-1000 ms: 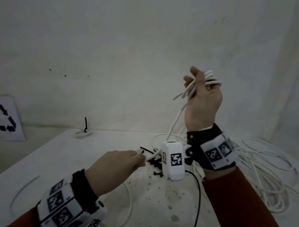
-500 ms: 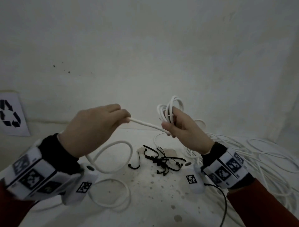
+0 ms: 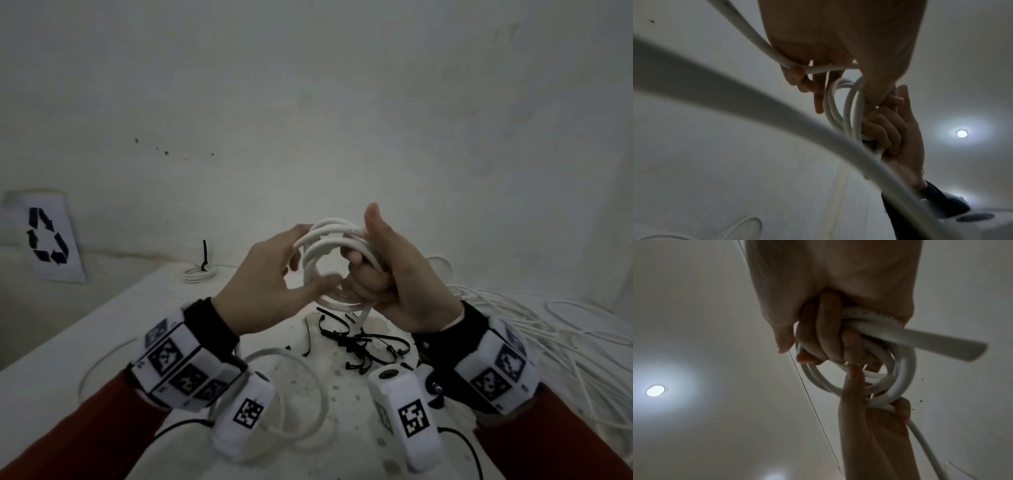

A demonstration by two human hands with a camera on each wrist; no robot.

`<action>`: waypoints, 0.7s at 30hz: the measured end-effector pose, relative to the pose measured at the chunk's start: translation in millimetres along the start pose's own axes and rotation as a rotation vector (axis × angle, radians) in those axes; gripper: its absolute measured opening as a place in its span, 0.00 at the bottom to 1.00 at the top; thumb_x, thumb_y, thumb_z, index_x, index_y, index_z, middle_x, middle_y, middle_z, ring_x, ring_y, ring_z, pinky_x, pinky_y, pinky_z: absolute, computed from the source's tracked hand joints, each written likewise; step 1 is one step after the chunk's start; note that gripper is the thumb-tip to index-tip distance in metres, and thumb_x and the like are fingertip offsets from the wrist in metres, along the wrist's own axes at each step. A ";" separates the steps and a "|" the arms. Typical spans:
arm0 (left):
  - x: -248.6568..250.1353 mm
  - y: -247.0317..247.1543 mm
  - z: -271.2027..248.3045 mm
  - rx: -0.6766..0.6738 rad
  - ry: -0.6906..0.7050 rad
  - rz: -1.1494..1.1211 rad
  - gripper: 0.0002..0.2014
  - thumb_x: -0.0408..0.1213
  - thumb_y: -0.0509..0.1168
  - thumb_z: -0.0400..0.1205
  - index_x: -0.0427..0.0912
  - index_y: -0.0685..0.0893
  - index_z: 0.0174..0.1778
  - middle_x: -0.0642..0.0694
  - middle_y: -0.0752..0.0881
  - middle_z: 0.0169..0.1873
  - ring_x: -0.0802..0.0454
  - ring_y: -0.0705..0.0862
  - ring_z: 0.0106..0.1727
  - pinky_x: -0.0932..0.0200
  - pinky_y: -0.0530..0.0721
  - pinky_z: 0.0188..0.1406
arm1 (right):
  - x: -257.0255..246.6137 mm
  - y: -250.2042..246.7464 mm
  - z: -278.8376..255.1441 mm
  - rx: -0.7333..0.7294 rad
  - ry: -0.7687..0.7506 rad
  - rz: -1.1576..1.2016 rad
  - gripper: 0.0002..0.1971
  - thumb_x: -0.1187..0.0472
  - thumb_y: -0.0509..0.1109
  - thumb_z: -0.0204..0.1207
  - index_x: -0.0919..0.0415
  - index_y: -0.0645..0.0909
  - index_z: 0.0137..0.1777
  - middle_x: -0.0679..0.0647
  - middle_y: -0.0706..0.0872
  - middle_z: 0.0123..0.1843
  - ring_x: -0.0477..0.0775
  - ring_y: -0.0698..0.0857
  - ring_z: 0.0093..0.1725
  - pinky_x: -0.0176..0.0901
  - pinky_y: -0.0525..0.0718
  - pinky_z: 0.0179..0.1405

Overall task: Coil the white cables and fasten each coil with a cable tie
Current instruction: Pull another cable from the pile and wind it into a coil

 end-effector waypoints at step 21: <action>6.0 12.9 -7.6 -0.014 -0.254 -0.530 0.19 0.51 0.54 0.83 0.36 0.74 0.39 0.54 0.73 0.20 0.52 0.79 0.22 0.46 0.87 0.33 | 12.3 -9.1 -11.4 0.126 -0.022 -0.071 0.15 0.53 0.69 0.78 0.67 0.81 0.42 0.53 0.71 0.21 0.56 0.82 0.26 0.51 0.81 0.36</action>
Point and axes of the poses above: each hand's wrist, its own z-axis towards the middle knuckle, its own y-axis out of the palm, x = y × z, the point moved 4 cm from there along z, towards the middle knuckle
